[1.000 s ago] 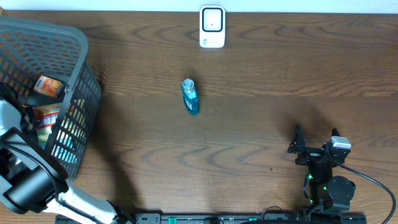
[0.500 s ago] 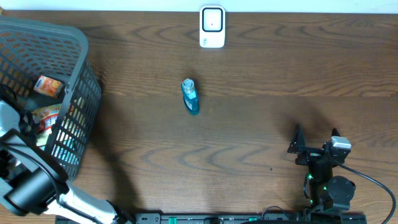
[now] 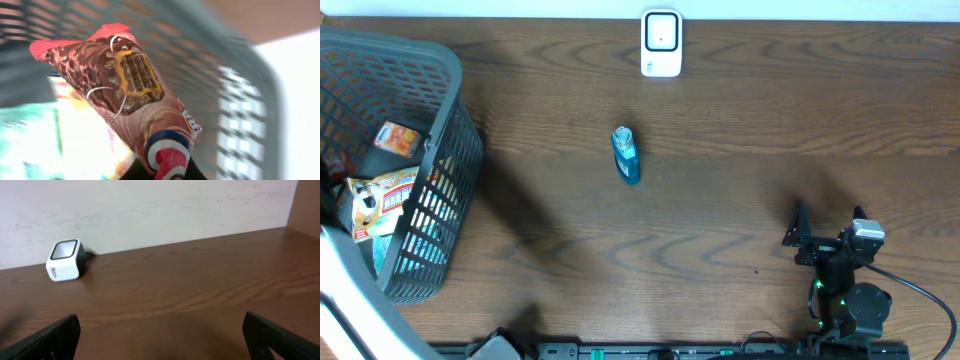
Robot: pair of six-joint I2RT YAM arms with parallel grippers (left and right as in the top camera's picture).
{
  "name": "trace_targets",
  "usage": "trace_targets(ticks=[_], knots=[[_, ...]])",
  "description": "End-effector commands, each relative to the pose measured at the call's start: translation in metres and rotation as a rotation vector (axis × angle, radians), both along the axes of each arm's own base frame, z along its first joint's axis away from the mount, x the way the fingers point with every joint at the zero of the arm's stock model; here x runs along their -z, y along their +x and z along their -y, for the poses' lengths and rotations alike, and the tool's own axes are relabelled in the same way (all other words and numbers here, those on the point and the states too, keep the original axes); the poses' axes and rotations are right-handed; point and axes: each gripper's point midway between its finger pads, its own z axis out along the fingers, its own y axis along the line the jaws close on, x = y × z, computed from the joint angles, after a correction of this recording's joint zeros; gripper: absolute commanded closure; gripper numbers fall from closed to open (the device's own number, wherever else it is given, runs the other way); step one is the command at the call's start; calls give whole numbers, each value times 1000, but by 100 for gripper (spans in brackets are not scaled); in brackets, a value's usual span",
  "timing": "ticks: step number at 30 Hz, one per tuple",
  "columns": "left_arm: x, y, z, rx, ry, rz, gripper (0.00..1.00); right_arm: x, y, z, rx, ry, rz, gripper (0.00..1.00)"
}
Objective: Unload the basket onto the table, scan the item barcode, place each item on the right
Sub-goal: 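Move the chocolate bar past the scanner and drop it on the table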
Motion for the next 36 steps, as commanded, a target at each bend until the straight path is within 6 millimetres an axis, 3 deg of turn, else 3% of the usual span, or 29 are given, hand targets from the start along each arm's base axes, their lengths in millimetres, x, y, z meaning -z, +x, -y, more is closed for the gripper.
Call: trace_targets(ticks=[1, 2, 4, 7, 13, 18, 22, 25, 26, 30, 34, 36], knots=[[-54, 16, 52, 211, 30, 184, 92, 1, 0, 1, 3, -7, -2, 1], [-72, 18, 74, 277, 55, 235, 92, 1, 0, 1, 3, -7, -2, 1], [-85, 20, 101, 353, 73, 276, 92, 1, 0, 1, 3, -7, -2, 1], [-101, 28, 156, 524, 82, 325, 92, 1, 0, 1, 3, -7, -2, 1], [-98, 53, 268, 907, 80, 316, 92, 1, 0, 1, 3, -7, -2, 1], [-85, 79, 380, 1331, 296, 285, 92, 1, 0, 1, 3, -7, -2, 1], [-44, 87, 462, 1603, 397, 219, 92, 1, 0, 1, 3, -7, -2, 1], [9, 89, 520, 1778, 432, 120, 92, 1, 0, 1, 3, -7, -2, 1], [21, 89, 529, 1809, 442, 97, 92, 1, 0, 1, 3, -7, -2, 1], [97, 83, 571, 1997, 517, -69, 92, 1, 0, 1, 3, -7, -2, 1], [162, 74, 588, 2073, 481, -225, 92, 1, 0, 1, 3, -7, -2, 1], [184, 69, 591, 2095, 466, -283, 92, 1, 0, 1, 3, -7, -2, 1]])
